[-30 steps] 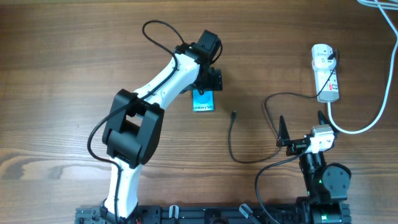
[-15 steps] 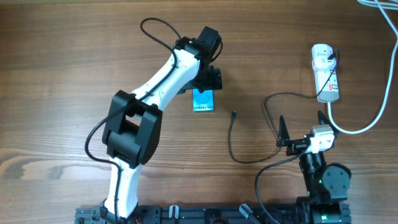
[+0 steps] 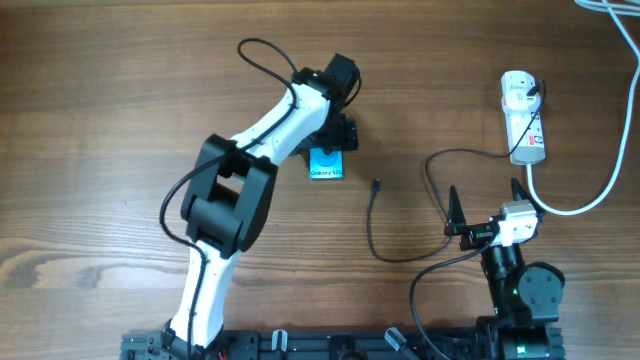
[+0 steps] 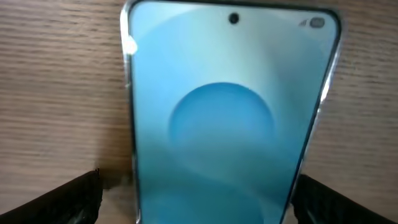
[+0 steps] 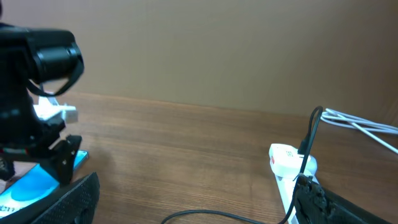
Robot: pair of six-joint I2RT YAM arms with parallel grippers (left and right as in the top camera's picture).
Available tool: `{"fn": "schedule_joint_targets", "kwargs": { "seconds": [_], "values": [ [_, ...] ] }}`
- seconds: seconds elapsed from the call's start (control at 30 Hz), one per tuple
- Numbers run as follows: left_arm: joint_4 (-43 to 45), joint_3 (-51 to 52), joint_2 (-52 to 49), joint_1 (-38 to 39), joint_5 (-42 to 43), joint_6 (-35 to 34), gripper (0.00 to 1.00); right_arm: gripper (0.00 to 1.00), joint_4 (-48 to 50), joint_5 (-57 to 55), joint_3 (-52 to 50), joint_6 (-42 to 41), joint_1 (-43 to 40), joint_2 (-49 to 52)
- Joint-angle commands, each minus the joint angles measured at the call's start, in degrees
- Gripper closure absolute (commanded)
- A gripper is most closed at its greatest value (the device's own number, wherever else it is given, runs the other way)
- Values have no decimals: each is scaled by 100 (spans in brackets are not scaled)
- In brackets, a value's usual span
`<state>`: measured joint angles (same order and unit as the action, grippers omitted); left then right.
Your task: Plug charger to phone and switch on socket
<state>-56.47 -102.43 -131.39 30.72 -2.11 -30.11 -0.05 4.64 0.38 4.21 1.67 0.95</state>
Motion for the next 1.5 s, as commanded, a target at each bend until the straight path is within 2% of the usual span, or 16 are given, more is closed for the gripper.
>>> {"fn": "schedule_joint_targets", "kwargs": {
  "seconds": [0.0, 0.3, 0.43, 0.57, 0.63, 0.73, 0.93, 1.13, 1.37, 1.47],
  "values": [
    [122, -76, -96, 46, -74, -17, 0, 0, 11, -76, -9, 31, -20, -13],
    [162, -74, -142, 46, -33, 9, 1, 0, 9, -76, -9, 31, -20, -13],
    [52, -72, -319, 46, -33, 9, 6, 0, 9, -76, -9, 26, -20, -13],
    [33, -70, -345, 46, -35, 7, 21, 0, 9, -76, -9, 31, -20, -13],
    [28, -70, -345, 46, -35, 7, 25, 0, 9, -76, -9, 28, -20, -13],
    [33, -72, -345, 46, -35, 7, 27, 0, 9, -76, -9, 28, -20, -13],
    [11, -72, -256, 15, -33, 2, 23, 0, 9, -76, -9, 28, -20, -13],
    [-103, -72, 363, -44, -11, -37, 24, 0, 9, -76, -9, 28, -20, -13],
    [-378, -72, 1333, -323, 1062, -37, 23, 0, 9, -76, -9, 28, -20, -13],
    [-514, -72, 1808, -649, 2288, -35, 22, 0, 9, -76, -9, 28, -20, -13]
  ]
}}
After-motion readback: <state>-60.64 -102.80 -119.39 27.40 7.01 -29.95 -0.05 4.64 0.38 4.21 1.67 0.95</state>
